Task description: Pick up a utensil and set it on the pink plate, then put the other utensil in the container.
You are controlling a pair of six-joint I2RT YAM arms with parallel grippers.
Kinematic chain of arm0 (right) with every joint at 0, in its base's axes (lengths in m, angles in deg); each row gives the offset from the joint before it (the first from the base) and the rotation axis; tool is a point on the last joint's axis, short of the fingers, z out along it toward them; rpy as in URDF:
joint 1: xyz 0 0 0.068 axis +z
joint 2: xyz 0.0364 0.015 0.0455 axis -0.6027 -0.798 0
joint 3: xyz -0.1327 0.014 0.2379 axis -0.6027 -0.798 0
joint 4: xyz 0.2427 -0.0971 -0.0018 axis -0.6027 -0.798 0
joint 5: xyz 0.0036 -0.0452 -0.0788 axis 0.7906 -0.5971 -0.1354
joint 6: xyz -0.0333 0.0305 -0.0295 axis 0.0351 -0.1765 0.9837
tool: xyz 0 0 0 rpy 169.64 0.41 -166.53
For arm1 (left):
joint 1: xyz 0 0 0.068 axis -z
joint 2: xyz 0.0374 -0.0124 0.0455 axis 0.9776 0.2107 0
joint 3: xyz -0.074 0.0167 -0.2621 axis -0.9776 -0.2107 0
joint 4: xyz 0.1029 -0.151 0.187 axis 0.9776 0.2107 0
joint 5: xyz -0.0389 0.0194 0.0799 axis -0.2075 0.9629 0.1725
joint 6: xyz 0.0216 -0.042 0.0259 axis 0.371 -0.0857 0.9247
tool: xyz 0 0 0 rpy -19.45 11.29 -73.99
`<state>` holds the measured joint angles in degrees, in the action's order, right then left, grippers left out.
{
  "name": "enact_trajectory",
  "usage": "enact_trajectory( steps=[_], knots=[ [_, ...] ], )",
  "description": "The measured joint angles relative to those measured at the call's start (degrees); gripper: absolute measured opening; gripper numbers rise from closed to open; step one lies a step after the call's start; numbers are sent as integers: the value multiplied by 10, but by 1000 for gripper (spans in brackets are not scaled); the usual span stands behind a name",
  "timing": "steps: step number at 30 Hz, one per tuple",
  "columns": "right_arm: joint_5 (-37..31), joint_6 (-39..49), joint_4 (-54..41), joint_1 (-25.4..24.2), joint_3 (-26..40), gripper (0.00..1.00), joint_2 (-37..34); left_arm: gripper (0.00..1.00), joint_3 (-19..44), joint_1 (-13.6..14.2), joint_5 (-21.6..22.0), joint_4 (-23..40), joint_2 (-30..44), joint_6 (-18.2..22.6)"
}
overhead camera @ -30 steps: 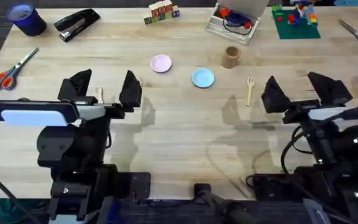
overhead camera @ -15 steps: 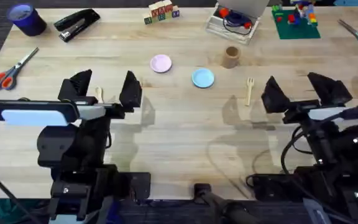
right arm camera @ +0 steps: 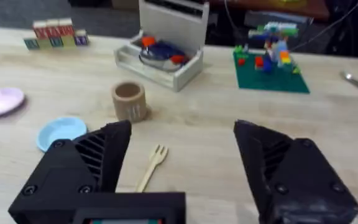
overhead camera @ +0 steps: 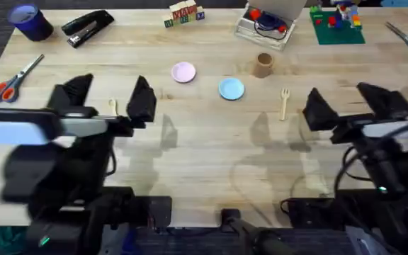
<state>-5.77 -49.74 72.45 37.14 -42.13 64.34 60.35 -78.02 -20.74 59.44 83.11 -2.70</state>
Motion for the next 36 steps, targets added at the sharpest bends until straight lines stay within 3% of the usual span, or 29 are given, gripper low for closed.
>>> enact_trajectory(
  steps=[4, 8, 13, 27, 32, 36],
  knots=[
    [0, 0, -43, 0, 64, 994, -5, 995, 94, 0, 0, 89, 17, 0],
    [0, 0, -95, 0, 138, 994, -44, 993, 188, 0, 0, 156, 81, 0],
    [-10, 3, -167, 0, 241, 995, -136, 994, 317, 0, 0, 240, 204, 0],
    [-33, 50, -431, -11, 561, 995, -436, 993, 668, 0, 0, 593, 545, -18],
    [-34, 51, -531, -12, 656, 995, -514, 993, 757, 0, 0, 685, 624, -20],
    [-34, 51, -566, -12, 704, 995, -558, 993, 793, 0, 0, 721, 664, -22]
  ],
)
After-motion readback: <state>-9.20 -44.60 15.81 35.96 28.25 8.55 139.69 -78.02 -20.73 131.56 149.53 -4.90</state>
